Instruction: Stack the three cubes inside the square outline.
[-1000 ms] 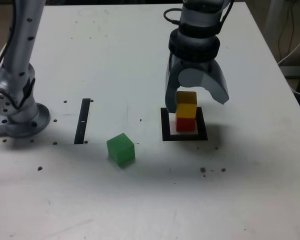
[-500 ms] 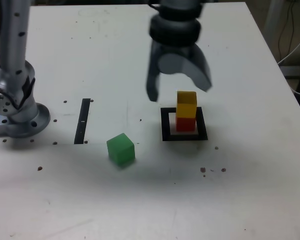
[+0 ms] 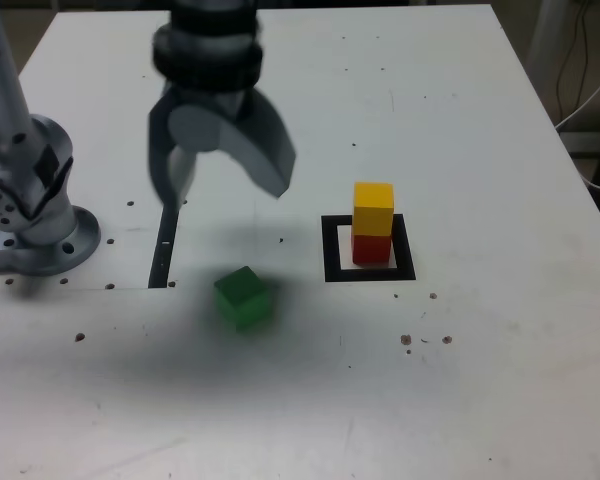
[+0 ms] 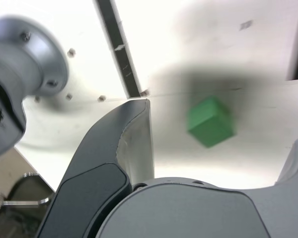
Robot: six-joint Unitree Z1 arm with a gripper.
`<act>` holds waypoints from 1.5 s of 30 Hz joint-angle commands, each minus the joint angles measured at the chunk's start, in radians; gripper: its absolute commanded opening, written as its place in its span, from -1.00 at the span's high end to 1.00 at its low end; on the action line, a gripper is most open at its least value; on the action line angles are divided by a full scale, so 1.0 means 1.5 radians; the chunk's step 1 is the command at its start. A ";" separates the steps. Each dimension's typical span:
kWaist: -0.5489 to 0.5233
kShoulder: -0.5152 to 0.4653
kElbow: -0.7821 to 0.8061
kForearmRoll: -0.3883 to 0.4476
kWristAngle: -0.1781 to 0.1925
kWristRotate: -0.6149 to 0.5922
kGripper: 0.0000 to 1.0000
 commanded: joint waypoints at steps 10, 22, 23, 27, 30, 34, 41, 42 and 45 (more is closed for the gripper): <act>-0.104 -0.006 0.079 -0.088 -0.073 -0.236 -0.99; -0.114 0.058 0.123 -0.200 -0.080 -0.284 -0.99; -0.114 0.064 0.124 -0.204 -0.078 -0.284 -0.99; -0.114 0.066 0.146 -0.241 -0.055 -0.285 -0.99; -0.114 0.060 0.163 -0.263 -0.035 -0.290 -0.99; -0.114 0.058 0.168 -0.270 -0.025 -0.294 -0.90; -0.114 0.061 0.166 -0.286 -0.042 -0.297 -0.66; -0.114 0.063 0.166 -0.288 -0.044 -0.298 -0.64; -0.117 0.068 0.161 -0.292 -0.052 -0.298 -0.61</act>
